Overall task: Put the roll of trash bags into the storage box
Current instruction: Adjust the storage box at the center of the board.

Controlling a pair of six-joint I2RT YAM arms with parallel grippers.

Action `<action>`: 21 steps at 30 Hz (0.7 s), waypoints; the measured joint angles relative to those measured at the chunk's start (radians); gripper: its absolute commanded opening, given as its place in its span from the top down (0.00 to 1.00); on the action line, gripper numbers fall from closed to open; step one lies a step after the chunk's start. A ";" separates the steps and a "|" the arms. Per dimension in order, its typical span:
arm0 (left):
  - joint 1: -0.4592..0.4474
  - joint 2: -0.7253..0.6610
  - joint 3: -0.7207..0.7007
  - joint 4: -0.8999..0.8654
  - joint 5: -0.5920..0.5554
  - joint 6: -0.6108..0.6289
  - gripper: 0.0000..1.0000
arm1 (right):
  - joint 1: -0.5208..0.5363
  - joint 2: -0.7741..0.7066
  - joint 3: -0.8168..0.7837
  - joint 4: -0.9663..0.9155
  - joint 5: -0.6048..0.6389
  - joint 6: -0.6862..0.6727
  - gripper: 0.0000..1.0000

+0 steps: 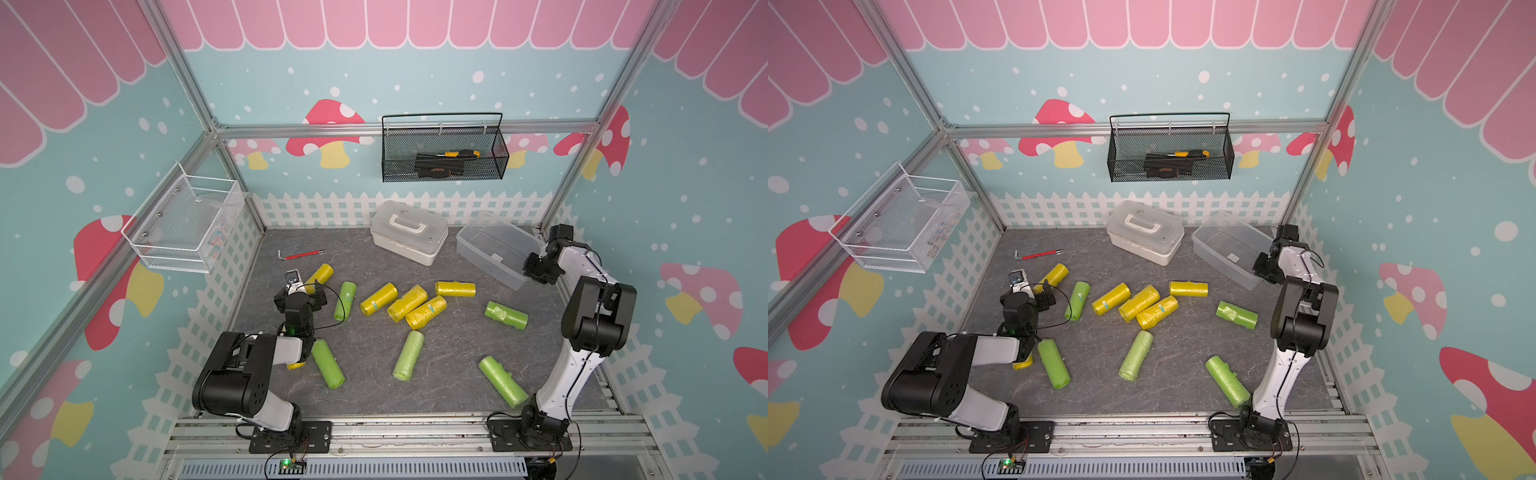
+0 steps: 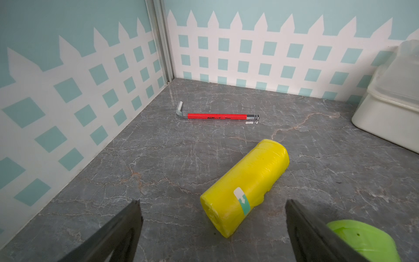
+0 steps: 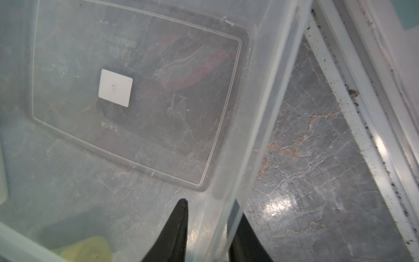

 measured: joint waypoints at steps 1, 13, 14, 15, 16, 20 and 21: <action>0.000 0.000 0.000 0.000 0.000 0.000 0.01 | 0.000 0.000 0.002 -0.008 0.004 -0.017 0.70; 0.000 0.000 0.000 0.000 0.000 0.000 0.01 | 0.014 -0.005 0.005 -0.082 0.011 -0.224 0.72; 0.000 0.000 0.000 0.000 0.000 0.000 0.01 | 0.018 -0.006 0.005 -0.086 0.011 -0.237 0.72; 0.000 0.000 0.000 0.000 0.000 0.000 0.01 | 0.023 -0.006 0.005 -0.089 0.013 -0.249 0.72; 0.000 0.000 0.000 0.000 0.000 0.000 0.01 | 0.027 -0.008 0.005 -0.092 0.014 -0.264 0.71; 0.000 0.000 0.000 0.000 0.000 0.000 0.01 | 0.055 -0.015 0.005 -0.117 0.025 -0.322 0.71; 0.000 0.000 0.000 0.000 0.000 0.000 0.01 | 0.063 -0.017 0.005 -0.124 0.032 -0.335 0.71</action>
